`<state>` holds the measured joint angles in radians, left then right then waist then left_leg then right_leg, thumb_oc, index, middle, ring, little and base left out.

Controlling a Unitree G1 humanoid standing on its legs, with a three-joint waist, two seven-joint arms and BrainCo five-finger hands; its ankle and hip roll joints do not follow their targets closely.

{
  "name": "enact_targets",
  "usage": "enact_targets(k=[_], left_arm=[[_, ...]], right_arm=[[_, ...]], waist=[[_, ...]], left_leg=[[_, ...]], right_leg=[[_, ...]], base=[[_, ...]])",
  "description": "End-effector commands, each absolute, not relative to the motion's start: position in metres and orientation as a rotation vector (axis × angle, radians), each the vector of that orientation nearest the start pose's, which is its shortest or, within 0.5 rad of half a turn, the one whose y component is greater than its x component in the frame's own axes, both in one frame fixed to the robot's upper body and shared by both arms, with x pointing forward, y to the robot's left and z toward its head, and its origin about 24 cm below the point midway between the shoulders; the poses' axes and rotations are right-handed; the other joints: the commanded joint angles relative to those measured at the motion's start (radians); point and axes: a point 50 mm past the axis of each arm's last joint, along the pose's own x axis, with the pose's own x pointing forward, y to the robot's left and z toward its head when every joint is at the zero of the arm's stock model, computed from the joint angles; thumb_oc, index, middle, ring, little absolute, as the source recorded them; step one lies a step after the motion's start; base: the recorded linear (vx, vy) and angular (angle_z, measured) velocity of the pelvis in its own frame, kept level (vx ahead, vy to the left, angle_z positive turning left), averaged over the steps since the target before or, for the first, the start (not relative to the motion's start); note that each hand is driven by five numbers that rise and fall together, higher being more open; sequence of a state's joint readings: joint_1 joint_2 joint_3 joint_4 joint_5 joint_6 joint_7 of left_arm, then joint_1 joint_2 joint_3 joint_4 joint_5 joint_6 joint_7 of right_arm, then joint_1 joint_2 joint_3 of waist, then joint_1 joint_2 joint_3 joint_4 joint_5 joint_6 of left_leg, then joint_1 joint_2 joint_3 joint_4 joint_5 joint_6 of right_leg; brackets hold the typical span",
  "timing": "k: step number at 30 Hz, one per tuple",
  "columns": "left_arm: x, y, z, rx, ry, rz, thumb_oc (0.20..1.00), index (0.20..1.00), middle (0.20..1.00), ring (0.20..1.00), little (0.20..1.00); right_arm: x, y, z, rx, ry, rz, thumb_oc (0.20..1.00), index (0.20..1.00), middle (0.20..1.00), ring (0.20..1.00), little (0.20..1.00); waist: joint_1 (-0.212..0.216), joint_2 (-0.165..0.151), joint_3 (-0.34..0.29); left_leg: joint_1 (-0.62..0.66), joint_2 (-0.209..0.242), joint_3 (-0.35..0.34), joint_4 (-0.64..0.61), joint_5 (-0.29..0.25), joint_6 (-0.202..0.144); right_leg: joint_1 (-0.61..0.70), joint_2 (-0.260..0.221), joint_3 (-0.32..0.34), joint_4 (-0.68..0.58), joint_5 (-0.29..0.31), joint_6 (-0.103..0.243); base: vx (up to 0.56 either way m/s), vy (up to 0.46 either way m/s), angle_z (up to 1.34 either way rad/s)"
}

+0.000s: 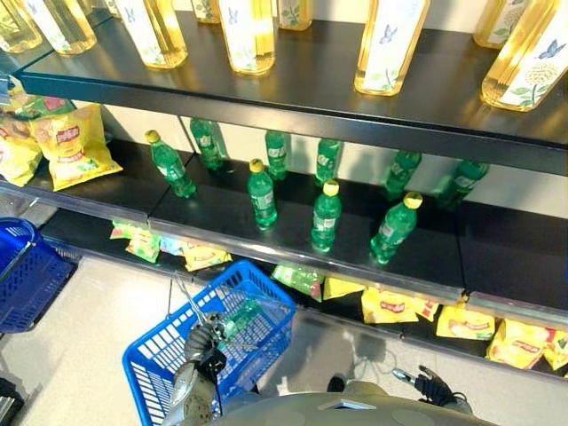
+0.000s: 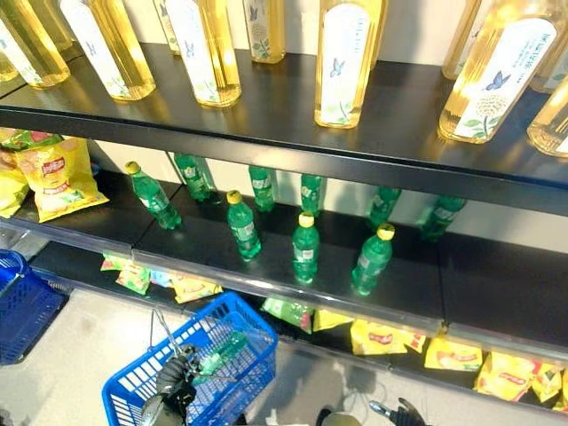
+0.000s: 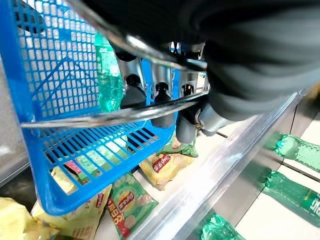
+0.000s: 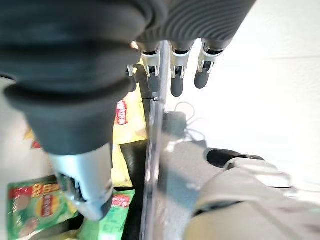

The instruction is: Pick up the snacks into the basket

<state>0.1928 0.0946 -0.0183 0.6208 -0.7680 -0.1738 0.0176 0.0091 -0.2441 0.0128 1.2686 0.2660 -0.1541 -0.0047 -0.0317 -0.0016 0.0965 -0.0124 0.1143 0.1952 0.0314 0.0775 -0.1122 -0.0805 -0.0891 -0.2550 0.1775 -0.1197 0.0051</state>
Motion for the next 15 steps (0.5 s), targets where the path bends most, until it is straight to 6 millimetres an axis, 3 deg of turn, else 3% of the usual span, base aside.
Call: enact_targets(k=[1, 2, 3, 4, 5, 6, 8, 9, 10, 12, 13, 15], left_arm=[[0.198, 0.210, -0.054, -0.578, 0.207, 0.324, 0.200, 0.200, 0.200, 0.200, 0.200], [0.198, 0.210, -0.054, -0.578, 0.207, 0.324, 0.200, 0.200, 0.200, 0.200, 0.200], [0.197, 0.211, -0.056, -0.579, 0.212, 0.338, 0.200, 0.200, 0.200, 0.200, 0.200], [0.197, 0.211, -0.056, -0.582, 0.212, 0.348, 0.200, 0.200, 0.200, 0.200, 0.200], [0.197, 0.211, -0.057, -0.582, 0.217, 0.351, 0.200, 0.200, 0.200, 0.200, 0.200], [0.197, 0.210, -0.057, -0.583, 0.218, 0.351, 0.200, 0.200, 0.200, 0.200, 0.200], [0.196, 0.210, -0.059, -0.579, 0.227, 0.354, 0.200, 0.200, 0.200, 0.200, 0.200], [0.198, 0.209, -0.058, -0.577, 0.225, 0.342, 0.200, 0.200, 0.200, 0.200, 0.200], [0.198, 0.209, -0.058, -0.577, 0.225, 0.342, 0.200, 0.200, 0.200, 0.200, 0.200], [0.200, 0.209, -0.056, -0.576, 0.224, 0.325, 0.200, 0.200, 0.200, 0.200, 0.200], [0.205, 0.206, -0.054, -0.560, 0.222, 0.293, 0.200, 0.200, 0.200, 0.200, 0.200], [0.207, 0.207, -0.051, -0.531, 0.213, 0.270, 0.200, 0.200, 0.200, 0.200, 0.200]], right_arm=[[0.080, -0.256, -0.157, -0.062, 1.130, -0.337, 1.000, 1.000, 1.000, 1.000, 1.000], [0.080, -0.256, -0.157, -0.062, 1.130, -0.337, 1.000, 1.000, 1.000, 1.000, 1.000], [0.077, -0.254, -0.158, -0.064, 1.136, -0.330, 1.000, 1.000, 1.000, 1.000, 1.000], [0.075, -0.254, -0.158, -0.069, 1.139, -0.337, 1.000, 1.000, 1.000, 1.000, 1.000], [0.073, -0.254, -0.159, -0.067, 1.144, -0.341, 1.000, 1.000, 1.000, 1.000, 1.000], [0.073, -0.254, -0.159, -0.068, 1.144, -0.341, 1.000, 1.000, 1.000, 1.000, 1.000], [0.070, -0.255, -0.159, -0.057, 1.141, -0.350, 1.000, 1.000, 1.000, 1.000, 1.000], [0.069, -0.256, -0.159, -0.047, 1.135, -0.362, 1.000, 1.000, 1.000, 1.000, 1.000], [0.069, -0.256, -0.158, -0.047, 1.135, -0.362, 1.000, 1.000, 1.000, 1.000, 1.000], [0.067, -0.256, -0.159, -0.034, 1.138, -0.375, 1.000, 1.000, 1.000, 1.000, 1.000], [0.061, -0.260, -0.159, -0.013, 1.158, -0.422, 1.000, 1.000, 1.000, 1.000, 1.000], [0.066, -0.261, -0.158, 0.011, 1.138, -0.450, 1.000, 1.000, 1.000, 1.000, 1.000]], waist=[[0.011, -0.065, -0.066], [0.011, -0.064, -0.065], [0.004, -0.059, -0.075], [-0.002, -0.043, -0.082], [-0.005, -0.032, -0.082], [-0.006, -0.029, -0.080], [-0.013, -0.007, -0.077], [-0.015, 0.013, -0.072], [-0.015, 0.012, -0.071], [-0.021, 0.013, -0.068], [-0.021, 0.001, -0.064], [-0.013, -0.022, -0.056]], left_leg=[[-0.019, 0.042, 0.055, -0.017, 0.006, 0.014], [-0.017, 0.043, 0.054, -0.019, 0.007, 0.013], [-0.012, 0.104, 0.057, -0.044, 0.053, -0.010], [-0.011, 0.189, 0.059, -0.074, 0.144, -0.037], [-0.005, 0.230, 0.057, -0.089, 0.197, -0.052], [0.000, 0.233, 0.056, -0.095, 0.201, -0.055], [0.016, 0.277, 0.037, -0.105, 0.258, -0.080], [0.025, 0.275, 0.005, -0.105, 0.242, -0.094], [0.026, 0.274, 0.005, -0.104, 0.241, -0.094], [0.035, 0.247, 0.033, -0.101, 0.156, -0.087], [0.028, 0.197, 0.043, -0.086, 0.065, -0.064], [0.028, 0.131, 0.053, -0.069, 0.003, -0.034]], right_leg=[[0.071, -0.043, 0.000, -0.251, 0.225, 0.130], [0.072, -0.042, -0.001, -0.251, 0.224, 0.129], [0.071, -0.053, -0.003, -0.252, 0.221, 0.135], [0.073, -0.073, -0.015, -0.247, 0.213, 0.145], [0.074, -0.079, -0.018, -0.240, 0.209, 0.149], [0.077, -0.076, -0.019, -0.239, 0.207, 0.147], [0.081, -0.093, -0.020, -0.224, 0.200, 0.156], [0.088, -0.117, -0.016, -0.201, 0.193, 0.169], [0.088, -0.119, -0.016, -0.200, 0.192, 0.170], [0.100, -0.158, -0.015, -0.180, 0.192, 0.183], [0.111, -0.223, -0.027, -0.173, 0.216, 0.212], [0.093, -0.289, -0.014, -0.150, 0.273, 0.241]], base=[[0.00, 0.138, -0.06], [0.04, 0.187, -0.13], [0.07, 0.267, -0.13], [0.10, 0.392, -0.03], [0.08, 0.302, 0.18], [0.06, 0.255, 0.34], [0.10, 0.410, 0.17], [0.11, 0.420, 0.03], [0.12, 0.404, 0.10], [0.12, 0.400, 0.27], [0.12, 0.572, 0.43], [0.07, 0.407, 0.42]])
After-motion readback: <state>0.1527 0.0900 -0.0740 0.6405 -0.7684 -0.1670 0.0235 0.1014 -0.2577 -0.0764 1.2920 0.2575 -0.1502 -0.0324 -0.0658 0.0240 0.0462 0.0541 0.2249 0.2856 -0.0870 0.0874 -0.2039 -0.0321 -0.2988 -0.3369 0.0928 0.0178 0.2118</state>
